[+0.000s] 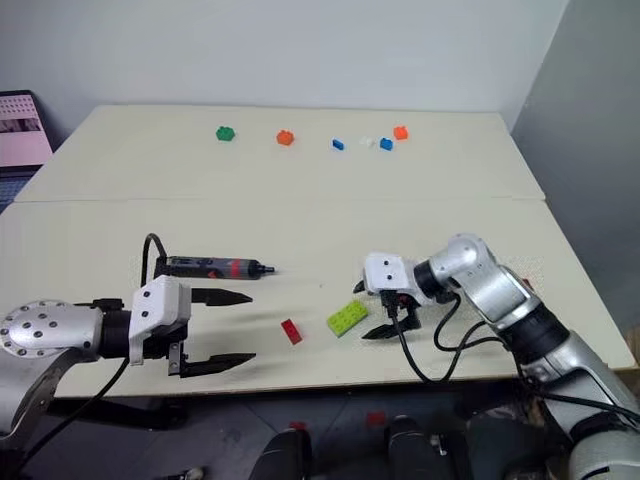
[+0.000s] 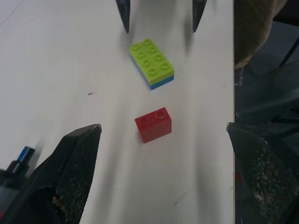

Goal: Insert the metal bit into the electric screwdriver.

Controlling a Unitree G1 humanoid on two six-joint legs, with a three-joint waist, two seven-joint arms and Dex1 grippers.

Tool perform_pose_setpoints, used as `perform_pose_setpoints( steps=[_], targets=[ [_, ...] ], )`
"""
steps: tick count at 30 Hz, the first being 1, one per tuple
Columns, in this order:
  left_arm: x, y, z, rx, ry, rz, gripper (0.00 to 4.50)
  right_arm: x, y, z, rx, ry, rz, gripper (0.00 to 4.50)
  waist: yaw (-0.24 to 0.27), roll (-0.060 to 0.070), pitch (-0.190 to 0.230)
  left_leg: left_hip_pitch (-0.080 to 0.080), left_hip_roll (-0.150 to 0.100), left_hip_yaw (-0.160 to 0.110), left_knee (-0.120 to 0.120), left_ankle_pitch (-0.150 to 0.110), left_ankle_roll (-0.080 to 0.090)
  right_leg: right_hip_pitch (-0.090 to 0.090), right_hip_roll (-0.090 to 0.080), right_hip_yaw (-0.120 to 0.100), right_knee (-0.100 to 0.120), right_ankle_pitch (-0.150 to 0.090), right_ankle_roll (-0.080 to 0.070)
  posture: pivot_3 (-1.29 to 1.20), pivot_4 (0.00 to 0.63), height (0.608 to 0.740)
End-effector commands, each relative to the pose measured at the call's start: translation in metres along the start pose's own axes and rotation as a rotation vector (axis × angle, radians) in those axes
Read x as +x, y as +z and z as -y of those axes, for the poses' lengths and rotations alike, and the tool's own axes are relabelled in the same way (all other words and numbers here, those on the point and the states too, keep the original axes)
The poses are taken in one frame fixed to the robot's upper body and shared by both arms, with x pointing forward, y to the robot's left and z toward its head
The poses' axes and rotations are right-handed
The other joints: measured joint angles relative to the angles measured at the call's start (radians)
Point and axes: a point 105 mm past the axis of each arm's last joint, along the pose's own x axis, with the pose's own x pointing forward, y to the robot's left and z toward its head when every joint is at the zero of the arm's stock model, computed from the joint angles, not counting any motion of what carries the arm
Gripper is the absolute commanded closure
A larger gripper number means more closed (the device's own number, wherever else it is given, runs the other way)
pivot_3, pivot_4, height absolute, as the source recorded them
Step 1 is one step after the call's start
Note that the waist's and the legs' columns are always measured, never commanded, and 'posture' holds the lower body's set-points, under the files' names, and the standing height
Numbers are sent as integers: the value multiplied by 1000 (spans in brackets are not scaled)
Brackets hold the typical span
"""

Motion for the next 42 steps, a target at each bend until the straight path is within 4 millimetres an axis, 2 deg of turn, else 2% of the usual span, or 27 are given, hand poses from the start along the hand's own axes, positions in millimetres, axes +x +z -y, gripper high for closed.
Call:
perform_pose_setpoints(
  steps=[1,5,8,17,20,23,25,29,33,37,42],
  targets=[
    [4,10,1,45,-11,15,0,4,3,12,-84,45,-37,15,-1,0,0,0,0,0,0,0,0,0,0,0,0,0,0,0,150,740],
    [7,12,0,55,-18,19,0,15,2,20,-119,93,-78,15,0,0,0,1,1,-1,0,0,0,0,1,0,1,0,0,0,150,740],
    [8,14,0,60,-17,23,0,20,-1,23,-121,124,-106,450,0,1,0,1,1,-1,-1,0,0,1,2,0,1,0,0,0,150,740],
    [13,18,0,55,-21,46,0,20,-1,23,-128,149,-98,2805,0,1,1,1,1,-2,0,0,0,1,3,0,2,0,0,0,150,740],
    [15,24,-1,32,-16,87,0,1,4,19,-102,79,-31,3000,4,3,2,1,1,-2,0,0,0,1,3,0,3,0,0,0,150,740],
    [18,29,-1,13,-10,128,0,-22,6,12,-61,-25,10,3004,16,3,2,0,1,-2,0,0,0,1,3,1,2,0,0,0,150,740],
    [19,31,-1,7,-6,144,0,-28,6,7,-38,-58,20,3004,22,3,2,0,1,-2,0,0,0,1,3,1,1,0,0,0,150,740],
    [31,47,-5,6,17,283,0,-72,-15,-19,141,-295,39,3004,38,3,2,1,1,-3,0,0,0,1,3,1,2,0,0,0,150,740],
    [37,48,-5,21,20,319,0,-92,-26,-32,266,-480,47,3004,44,4,2,-1,0,-2,3,0,-1,1,3,2,1,0,1,0,150,740],
    [45,52,-9,44,7,358,0,-130,-59,-56,447,-778,-3,3004,48,4,2,1,0,-3,4,0,-1,3,3,2,2,0,1,0,150,740],
    [49,53,-14,64,-2,387,0,-152,-83,-89,591,-954,-53,3004,51,3,2,1,0,-2,5,0,-1,3,3,3,1,0,1,0,150,740]
  ],
)
